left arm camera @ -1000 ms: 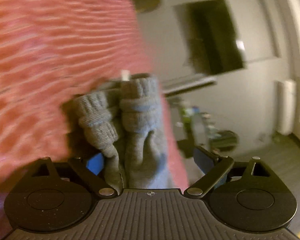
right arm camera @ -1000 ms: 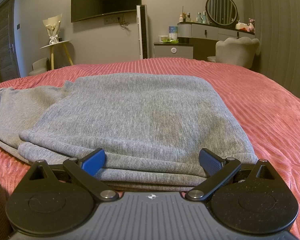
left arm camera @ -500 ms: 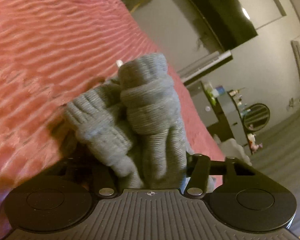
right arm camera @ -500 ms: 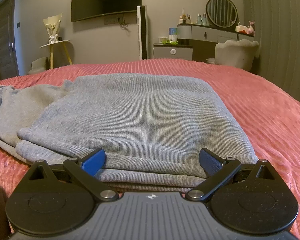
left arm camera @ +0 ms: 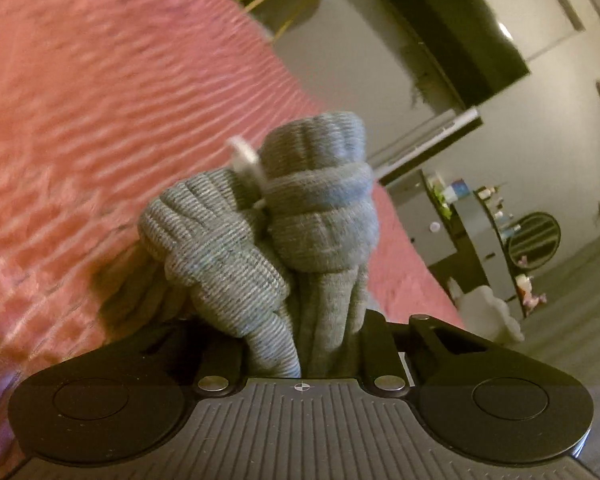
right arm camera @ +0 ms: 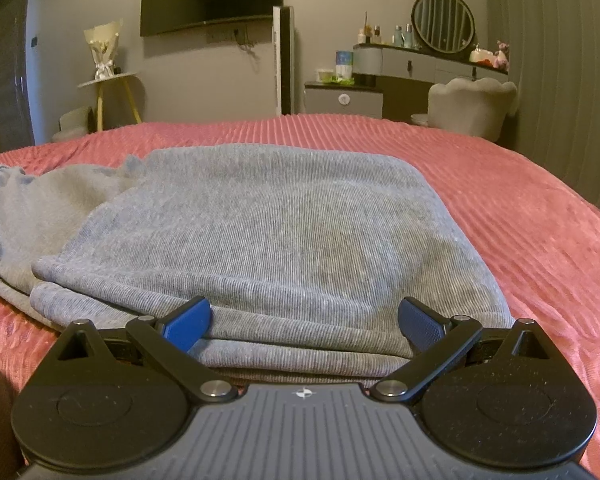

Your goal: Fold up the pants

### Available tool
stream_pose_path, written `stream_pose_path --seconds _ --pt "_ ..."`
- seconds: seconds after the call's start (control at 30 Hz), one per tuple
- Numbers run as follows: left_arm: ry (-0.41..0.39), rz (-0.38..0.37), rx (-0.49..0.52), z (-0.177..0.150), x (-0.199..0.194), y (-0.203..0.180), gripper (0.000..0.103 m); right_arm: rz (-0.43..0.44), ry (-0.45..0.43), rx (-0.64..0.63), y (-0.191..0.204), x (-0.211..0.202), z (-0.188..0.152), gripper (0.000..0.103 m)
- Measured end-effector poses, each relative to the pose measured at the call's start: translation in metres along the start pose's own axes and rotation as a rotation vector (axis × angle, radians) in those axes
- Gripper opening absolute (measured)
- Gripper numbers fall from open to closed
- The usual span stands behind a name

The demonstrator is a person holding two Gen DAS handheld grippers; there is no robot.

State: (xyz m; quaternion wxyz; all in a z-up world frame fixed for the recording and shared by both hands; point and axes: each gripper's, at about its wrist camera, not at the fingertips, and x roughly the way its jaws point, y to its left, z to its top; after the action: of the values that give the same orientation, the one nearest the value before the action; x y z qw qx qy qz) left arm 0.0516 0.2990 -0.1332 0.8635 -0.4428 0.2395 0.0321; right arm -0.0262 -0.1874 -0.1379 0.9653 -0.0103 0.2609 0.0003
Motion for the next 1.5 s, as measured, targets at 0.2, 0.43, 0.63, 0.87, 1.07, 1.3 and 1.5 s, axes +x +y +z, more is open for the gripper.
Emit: stream_pose_path --seconds 0.2,0.43,0.63,0.87,1.07,1.3,1.5 --pt "-0.054 -0.026 0.142 -0.009 -0.026 -0.059 0.019 0.014 0.002 0.081 -0.004 -0.015 0.018 0.1" --pt "-0.027 -0.131 0.285 -0.034 -0.048 -0.134 0.019 -0.016 -0.035 0.152 -0.016 -0.041 0.032 0.1" --pt "0.023 -0.195 0.389 -0.067 -0.047 -0.202 0.019 -0.031 -0.113 0.255 -0.048 -0.078 0.035 0.1" --pt "0.092 -0.292 0.564 -0.14 -0.022 -0.285 0.019 -0.024 -0.188 0.516 -0.103 -0.096 0.018 0.099" --pt "0.129 -0.239 0.898 -0.261 0.022 -0.325 0.02 -0.038 -0.208 0.624 -0.13 -0.087 0.002 0.1" --pt "0.158 -0.055 1.392 -0.4 0.069 -0.309 0.03 -0.029 -0.164 0.724 -0.144 -0.066 -0.012 0.099" --pt "0.181 -0.026 1.48 -0.401 0.059 -0.309 0.077 -0.018 -0.145 0.732 -0.142 -0.053 -0.012 0.099"
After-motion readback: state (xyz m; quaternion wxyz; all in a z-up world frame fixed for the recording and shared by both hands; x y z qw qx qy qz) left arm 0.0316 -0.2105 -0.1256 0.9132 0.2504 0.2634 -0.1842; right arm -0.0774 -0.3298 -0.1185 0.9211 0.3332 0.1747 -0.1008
